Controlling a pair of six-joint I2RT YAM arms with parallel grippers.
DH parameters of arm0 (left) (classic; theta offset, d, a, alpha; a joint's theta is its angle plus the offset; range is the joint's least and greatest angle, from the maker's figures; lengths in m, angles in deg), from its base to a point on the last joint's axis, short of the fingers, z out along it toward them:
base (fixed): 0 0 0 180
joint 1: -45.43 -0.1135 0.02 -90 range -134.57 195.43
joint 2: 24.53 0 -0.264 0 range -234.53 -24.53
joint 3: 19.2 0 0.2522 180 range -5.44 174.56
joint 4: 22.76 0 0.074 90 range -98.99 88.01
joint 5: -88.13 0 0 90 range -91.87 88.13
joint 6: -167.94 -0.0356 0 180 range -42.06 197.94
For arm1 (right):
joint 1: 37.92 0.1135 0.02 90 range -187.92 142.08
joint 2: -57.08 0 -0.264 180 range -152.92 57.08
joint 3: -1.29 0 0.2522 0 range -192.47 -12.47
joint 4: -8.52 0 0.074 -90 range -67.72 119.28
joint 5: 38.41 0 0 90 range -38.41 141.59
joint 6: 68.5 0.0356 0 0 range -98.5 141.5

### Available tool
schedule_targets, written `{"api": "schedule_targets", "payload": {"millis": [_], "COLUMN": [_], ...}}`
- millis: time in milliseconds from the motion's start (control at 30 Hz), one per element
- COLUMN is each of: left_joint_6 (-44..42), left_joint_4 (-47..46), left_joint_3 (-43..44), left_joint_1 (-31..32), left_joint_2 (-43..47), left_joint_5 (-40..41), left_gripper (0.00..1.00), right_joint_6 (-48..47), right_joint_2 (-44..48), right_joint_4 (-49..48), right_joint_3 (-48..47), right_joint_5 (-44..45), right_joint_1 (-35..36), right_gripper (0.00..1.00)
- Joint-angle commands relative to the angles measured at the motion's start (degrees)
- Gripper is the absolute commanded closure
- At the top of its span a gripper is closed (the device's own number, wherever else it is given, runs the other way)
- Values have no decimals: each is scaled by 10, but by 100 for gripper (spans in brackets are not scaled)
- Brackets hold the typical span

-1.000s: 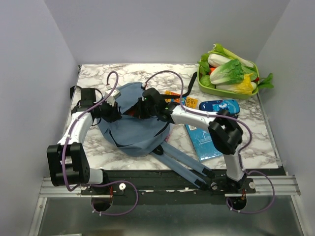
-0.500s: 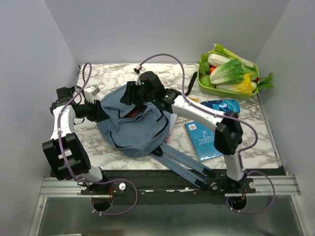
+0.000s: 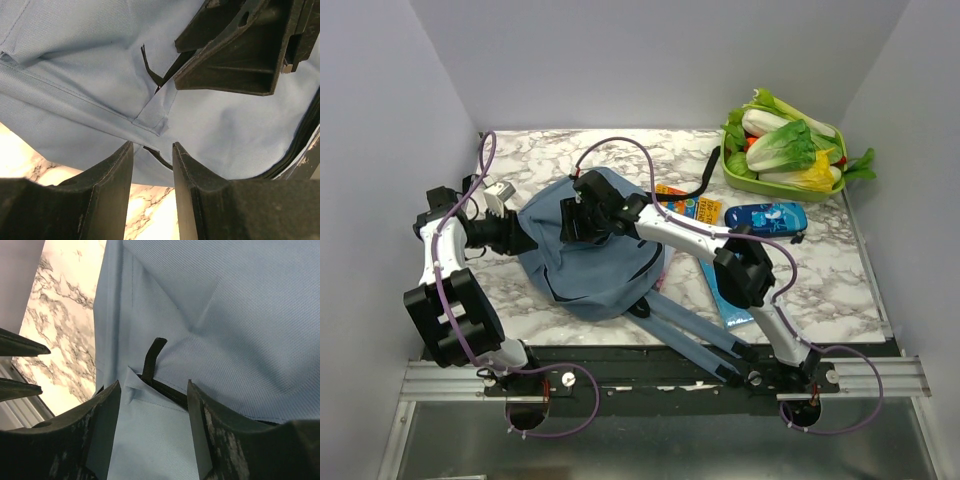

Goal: Pack the student bag
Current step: Zip the student bag at the center of the board.

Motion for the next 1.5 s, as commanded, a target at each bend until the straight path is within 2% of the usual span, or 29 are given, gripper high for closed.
{"api": "schedule_targets", "payload": {"millis": [0, 200, 667, 967, 1067, 1167, 1200, 1333, 1467], "left_joint_6": [-22, -29, -38, -45, -45, -47, -46, -52, -52], "left_joint_4": [2, 3, -7, -5, -6, -8, -6, -8, -21], "left_joint_3": [-5, -12, -27, -27, -27, -28, -28, -30, -36], "left_joint_1": [-5, -5, -5, -5, -5, -5, -5, 0, 34], "left_joint_2": [11, 13, 7, 4, 3, 2, 1, -8, -18], "left_joint_5": [-33, -28, -22, -20, -17, -18, -19, -23, -27], "left_gripper": [55, 55, 55, 56, 56, 56, 56, 55, 55], "right_joint_6": [-21, -21, -20, -16, -15, -13, -14, -9, -10], "right_joint_2": [-20, -41, -87, -128, -128, -120, -117, -94, -60], "right_joint_4": [6, -10, -20, -25, -27, -33, -36, -48, -59], "right_joint_3": [-29, -43, -93, -128, -123, -111, -107, -87, -68], "right_joint_5": [33, 51, 38, 24, 24, 23, 23, 16, 15], "right_joint_1": [9, 12, 15, 15, 15, 15, 15, 14, 14], "right_gripper": [38, 44, 47, 56, 61, 72, 79, 96, 99]}}
